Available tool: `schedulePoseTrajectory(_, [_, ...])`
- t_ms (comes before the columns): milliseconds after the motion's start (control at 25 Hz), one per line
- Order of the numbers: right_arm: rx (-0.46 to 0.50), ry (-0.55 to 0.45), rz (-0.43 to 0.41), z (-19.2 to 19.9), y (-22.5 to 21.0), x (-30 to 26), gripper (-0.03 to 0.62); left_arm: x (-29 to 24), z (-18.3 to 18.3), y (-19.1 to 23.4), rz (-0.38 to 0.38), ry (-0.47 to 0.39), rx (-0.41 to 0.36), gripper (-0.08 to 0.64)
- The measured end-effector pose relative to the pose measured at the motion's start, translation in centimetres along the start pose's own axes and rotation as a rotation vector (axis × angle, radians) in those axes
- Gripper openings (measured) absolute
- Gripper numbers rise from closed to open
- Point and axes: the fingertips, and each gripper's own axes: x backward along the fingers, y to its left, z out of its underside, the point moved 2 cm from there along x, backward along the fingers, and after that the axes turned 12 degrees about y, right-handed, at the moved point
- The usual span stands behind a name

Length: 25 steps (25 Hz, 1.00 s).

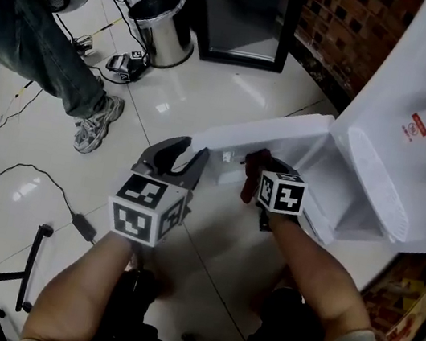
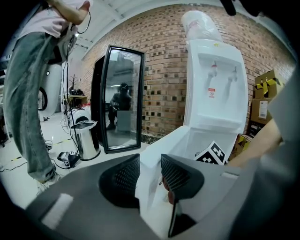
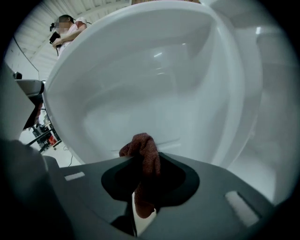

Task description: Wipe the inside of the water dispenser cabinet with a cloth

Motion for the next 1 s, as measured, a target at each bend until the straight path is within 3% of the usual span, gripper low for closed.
schedulePoseTrajectory(280, [-0.124, -0.043, 0.15, -0.2, -7.3, 2.7, 0.097, 0.0, 0.0, 0.0, -0.007, 0.006, -0.006, 0.143])
schedulePoseTrajectory(520, [-0.163, -0.062, 0.229, 0.8, -10.6, 5.2, 0.097, -0.1, -0.1, 0.1, -0.014, 0.008, -0.003, 0.143])
schedulePoseTrajectory(840, [-0.155, -0.067, 0.243, 0.5, -11.6, 5.0, 0.097, 0.0, 0.0, 0.0, -0.01, 0.007, -0.005, 0.141])
schedulePoseTrajectory(1000, [-0.091, -0.052, 0.214, 0.9, -9.9, 4.8, 0.097, -0.1, 0.0, 0.0, -0.006, 0.008, -0.005, 0.141])
